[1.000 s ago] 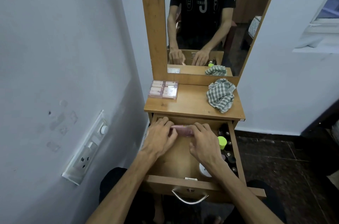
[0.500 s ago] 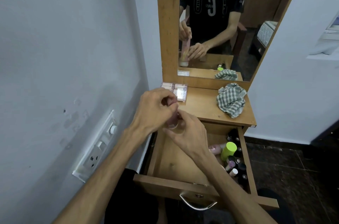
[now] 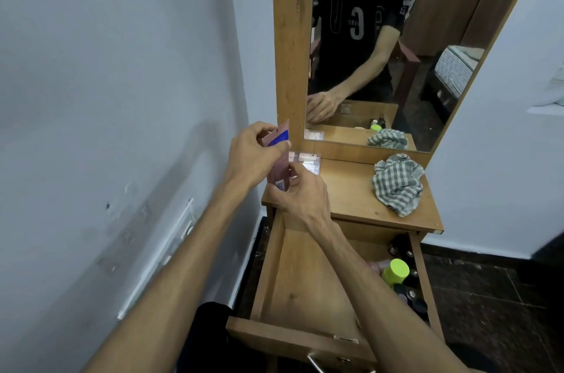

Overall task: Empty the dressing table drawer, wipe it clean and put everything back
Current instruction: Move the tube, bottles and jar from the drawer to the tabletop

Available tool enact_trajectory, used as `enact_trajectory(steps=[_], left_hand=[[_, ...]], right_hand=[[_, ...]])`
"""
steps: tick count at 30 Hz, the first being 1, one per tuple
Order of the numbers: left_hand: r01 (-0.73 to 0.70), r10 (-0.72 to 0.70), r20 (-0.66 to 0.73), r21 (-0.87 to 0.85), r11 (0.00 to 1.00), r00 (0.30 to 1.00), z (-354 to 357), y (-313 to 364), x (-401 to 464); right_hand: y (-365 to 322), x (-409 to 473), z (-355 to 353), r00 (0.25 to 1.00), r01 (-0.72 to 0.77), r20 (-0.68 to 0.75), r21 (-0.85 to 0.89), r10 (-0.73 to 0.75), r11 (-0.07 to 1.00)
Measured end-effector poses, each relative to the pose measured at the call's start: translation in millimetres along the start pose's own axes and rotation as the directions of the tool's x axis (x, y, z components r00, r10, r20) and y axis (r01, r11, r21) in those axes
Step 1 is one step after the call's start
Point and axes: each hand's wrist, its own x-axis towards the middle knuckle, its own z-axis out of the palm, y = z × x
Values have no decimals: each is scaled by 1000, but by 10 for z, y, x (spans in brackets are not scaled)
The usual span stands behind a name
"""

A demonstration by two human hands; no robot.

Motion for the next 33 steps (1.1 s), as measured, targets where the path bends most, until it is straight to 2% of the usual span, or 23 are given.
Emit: enact_trajectory(steps=[4,7,15,19,21,24,26,28,30,31,33], left_hand=[[117,-114,129,-17,993,985,128,-380,-123],[134,-134,145,9,991,980,214,-588,-195],[114,-114,3,35,993,993,392,-675,-235],[181,-181,-26,18,983,983,436,-754,-339],[192,-191,-97,-1,981,977,462,-760,-513],[152,-158,-235,-45,987,959,545,-712,-897],[164,-166,-269,-30,986,949,635,-663,-1129],[153,-149,-130,26,988,980,773,-613,-1347],[81,-101,156,127,989,983,942,-570,-1525],[27,-80,291,181,983,953,1042,-564,-1601],[-61,-103,519,288,956,849,1257,-557,-1718]], right_hand=[[80,19,-36,997,41,64,119,-49,992],[130,40,-35,994,33,99,156,-49,987],[250,17,-24,993,36,106,132,-51,991],[333,-182,-229,999,1,-41,92,3,996],[434,-337,-424,995,0,-104,48,5,999],[593,-594,-765,997,-18,-81,-44,14,999],[666,-722,-949,998,-62,-33,-96,59,994],[728,-859,-1124,993,-111,9,-171,114,979],[811,-975,-1266,989,-129,33,-272,143,954],[855,-1031,-1327,987,-131,46,-325,154,936],[907,-1112,-1421,981,-131,76,-421,179,898]])
